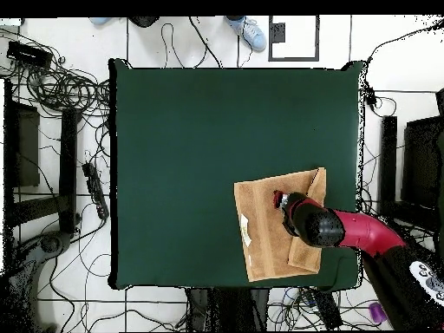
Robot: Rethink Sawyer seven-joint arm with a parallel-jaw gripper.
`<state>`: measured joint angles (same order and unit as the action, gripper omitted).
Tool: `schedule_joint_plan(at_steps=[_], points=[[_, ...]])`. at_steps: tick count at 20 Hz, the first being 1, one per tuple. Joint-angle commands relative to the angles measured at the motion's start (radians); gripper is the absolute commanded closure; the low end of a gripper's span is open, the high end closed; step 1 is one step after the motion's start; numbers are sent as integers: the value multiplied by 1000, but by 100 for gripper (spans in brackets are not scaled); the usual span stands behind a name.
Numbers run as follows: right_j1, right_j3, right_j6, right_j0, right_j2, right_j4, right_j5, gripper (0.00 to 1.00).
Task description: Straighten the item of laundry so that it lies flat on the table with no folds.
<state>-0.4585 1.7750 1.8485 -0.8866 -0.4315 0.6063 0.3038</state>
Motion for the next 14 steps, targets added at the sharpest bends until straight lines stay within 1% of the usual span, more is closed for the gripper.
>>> schedule_joint_plan(at_steps=[1, 6, 8, 14], points=[[-36, -51, -102, 58, -61, 53, 75, 0], [-114, -43, -143, 50, -60, 42, 140, 0], [-127, -46, -157, 47, -66, 38, 161, 0], [-110, -63, -170, 36, -83, 45, 168, 0]])
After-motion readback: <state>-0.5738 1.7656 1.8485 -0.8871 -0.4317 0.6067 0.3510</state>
